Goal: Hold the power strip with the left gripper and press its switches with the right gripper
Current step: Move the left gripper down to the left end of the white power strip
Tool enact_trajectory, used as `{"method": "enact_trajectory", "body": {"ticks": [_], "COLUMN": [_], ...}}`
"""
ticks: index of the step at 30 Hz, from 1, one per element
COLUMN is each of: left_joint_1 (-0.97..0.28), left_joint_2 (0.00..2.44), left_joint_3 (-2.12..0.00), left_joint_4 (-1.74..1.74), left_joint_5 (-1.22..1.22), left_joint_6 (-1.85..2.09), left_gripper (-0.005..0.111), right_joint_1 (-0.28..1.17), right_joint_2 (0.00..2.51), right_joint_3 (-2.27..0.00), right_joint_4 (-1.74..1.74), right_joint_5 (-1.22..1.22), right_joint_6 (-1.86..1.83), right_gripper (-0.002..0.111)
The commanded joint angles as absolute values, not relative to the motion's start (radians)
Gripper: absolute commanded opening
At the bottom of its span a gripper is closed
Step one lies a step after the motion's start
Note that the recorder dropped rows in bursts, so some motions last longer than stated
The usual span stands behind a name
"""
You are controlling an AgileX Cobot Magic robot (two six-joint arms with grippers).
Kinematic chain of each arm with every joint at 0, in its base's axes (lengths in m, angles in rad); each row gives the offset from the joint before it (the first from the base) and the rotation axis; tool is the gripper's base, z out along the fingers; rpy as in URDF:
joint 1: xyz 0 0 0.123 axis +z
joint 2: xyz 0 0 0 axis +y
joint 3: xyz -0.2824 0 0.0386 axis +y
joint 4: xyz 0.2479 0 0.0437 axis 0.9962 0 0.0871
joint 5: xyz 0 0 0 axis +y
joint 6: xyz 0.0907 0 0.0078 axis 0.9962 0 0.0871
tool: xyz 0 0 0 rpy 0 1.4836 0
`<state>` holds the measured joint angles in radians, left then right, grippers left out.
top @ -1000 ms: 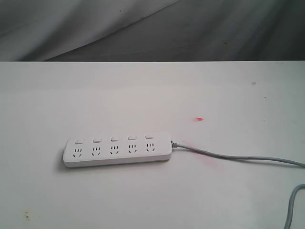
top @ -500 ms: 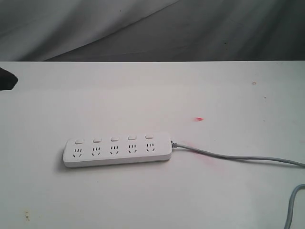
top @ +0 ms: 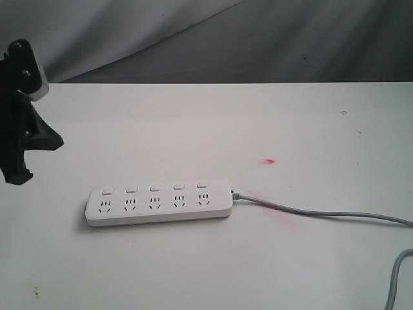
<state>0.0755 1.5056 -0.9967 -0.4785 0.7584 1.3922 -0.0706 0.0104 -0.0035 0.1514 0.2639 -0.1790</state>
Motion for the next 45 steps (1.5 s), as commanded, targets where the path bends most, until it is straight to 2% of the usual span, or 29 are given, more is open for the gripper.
{"method": "enact_trajectory", "body": {"ticks": [1,12,17,22,25,31,35,45], "left_joint_1": [0.068,0.068,0.07,0.126,0.217,0.258,0.258,0.256], "left_joint_2": [1.588,1.707,1.744,1.765,1.812,1.901,1.945,2.001], "left_joint_3": [-1.005,-1.005,-1.005,-1.005,-1.005,-1.005,-1.005,-1.007], "left_joint_4": [-0.497,-0.589,-0.655,-0.851,-0.945,-1.05,-1.052,-1.043], "left_joint_5": [0.737,0.766,0.782,0.88,1.0,1.01,0.99,0.92], "left_joint_6": [1.499,1.627,1.68,1.925,2.094,2.094,2.094,2.094], "left_gripper": [0.005,0.025,0.04,0.052,0.061,0.062,0.078,0.078], "right_joint_1": [-0.08,-0.08,-0.08,-0.08,-0.08,-0.08,-0.08,-0.08], "right_joint_2": [0.005,0.005,0.005,0.005,0.005,0.005,0.005,0.005], "right_joint_3": [0.0,0.0,0.0,0.0,0.0,0.0,0.0,0.0], "right_joint_4": [0.148,0.148,0.148,0.148,0.148,0.148,0.148,0.148], "right_joint_5": [0.263,0.263,0.263,0.263,0.263,0.263,0.263,0.263], "right_joint_6": [-0.178,-0.178,-0.178,-0.178,-0.178,-0.178,-0.178,-0.178], "right_gripper": [0.0,0.0,0.0,0.0,0.0,0.0,0.0,0.0]}}
